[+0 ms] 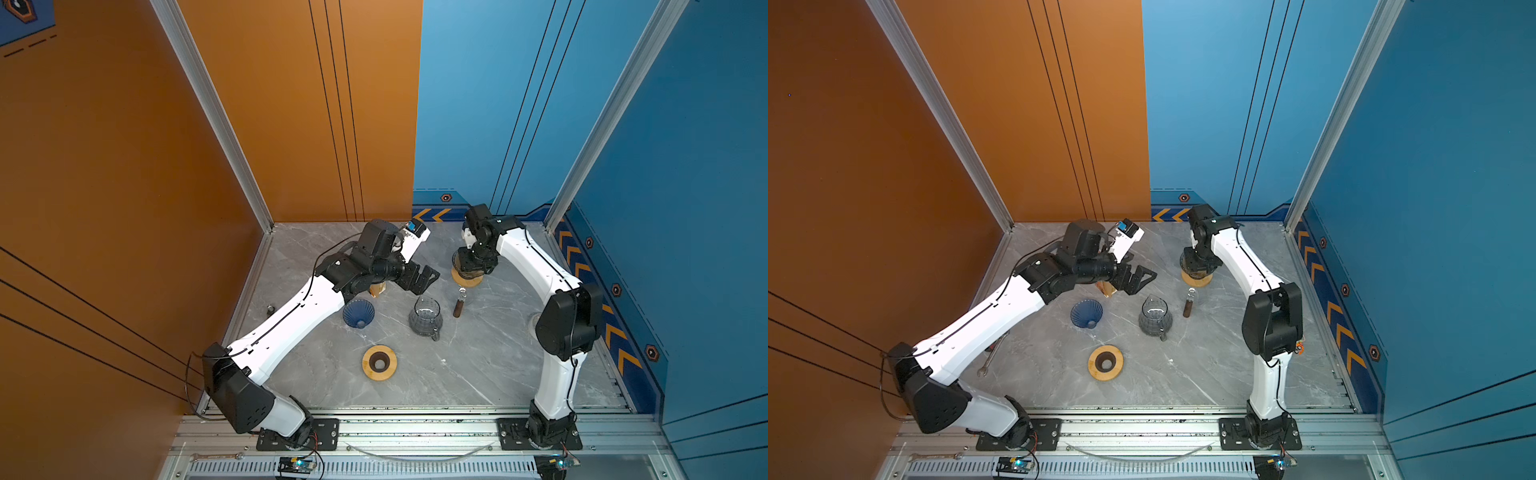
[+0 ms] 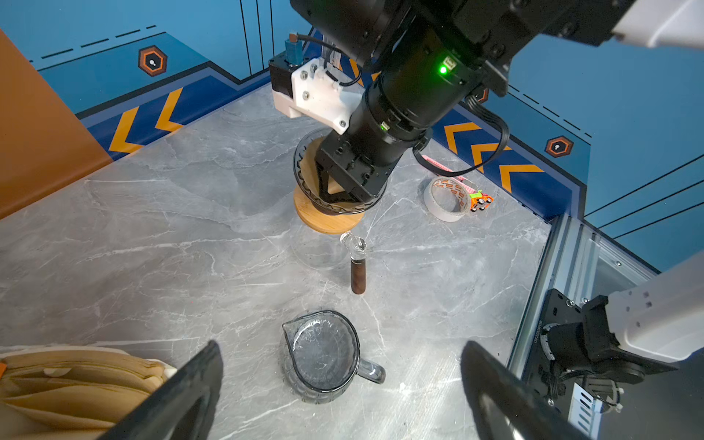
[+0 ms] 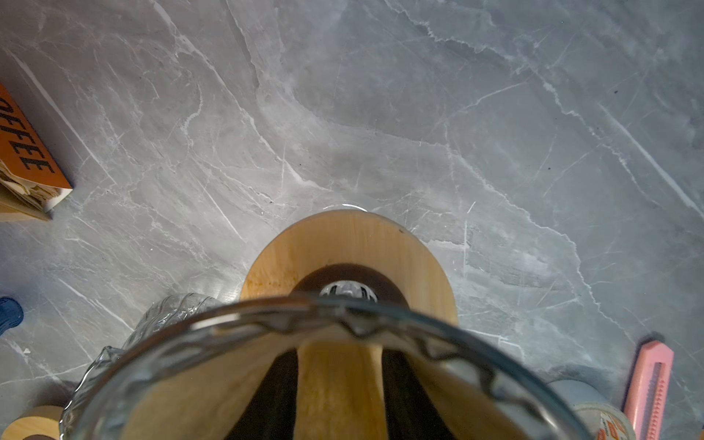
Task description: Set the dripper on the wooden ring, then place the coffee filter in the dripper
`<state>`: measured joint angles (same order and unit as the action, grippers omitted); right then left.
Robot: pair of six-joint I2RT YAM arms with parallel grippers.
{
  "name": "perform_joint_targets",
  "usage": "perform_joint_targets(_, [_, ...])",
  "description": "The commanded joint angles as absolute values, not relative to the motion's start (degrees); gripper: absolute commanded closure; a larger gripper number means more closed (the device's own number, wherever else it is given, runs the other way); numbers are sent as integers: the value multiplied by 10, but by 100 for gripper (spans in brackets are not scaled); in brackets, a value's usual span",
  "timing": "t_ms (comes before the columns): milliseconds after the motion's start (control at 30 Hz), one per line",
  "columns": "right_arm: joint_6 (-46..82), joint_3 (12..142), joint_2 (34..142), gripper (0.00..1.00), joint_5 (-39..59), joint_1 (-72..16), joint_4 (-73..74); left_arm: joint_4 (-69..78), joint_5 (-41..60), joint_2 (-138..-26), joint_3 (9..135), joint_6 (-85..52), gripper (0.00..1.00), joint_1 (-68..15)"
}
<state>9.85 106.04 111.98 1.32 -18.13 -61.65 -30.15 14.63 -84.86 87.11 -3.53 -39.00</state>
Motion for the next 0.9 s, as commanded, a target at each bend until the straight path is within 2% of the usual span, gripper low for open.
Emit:
perform_joint_targets(0, [89, 1053, 1128, 65, 17, -185, -613, -293, 158, -837, 868, -40, 2, -387])
perform_joint_targets(367, [90, 1059, 1094, 66, 10, -186, -613, -294, 158, -838, 868, -40, 2, -388])
perform_joint_targets(600, [91, 1069, 1071, 61, 13, -183, -618, -294, 158, -839, 869, -40, 2, -388])
perform_joint_targets(867, [94, 1072, 1058, 70, 8, -183, -622, -294, 157, -837, 868, -41, 2, -389])
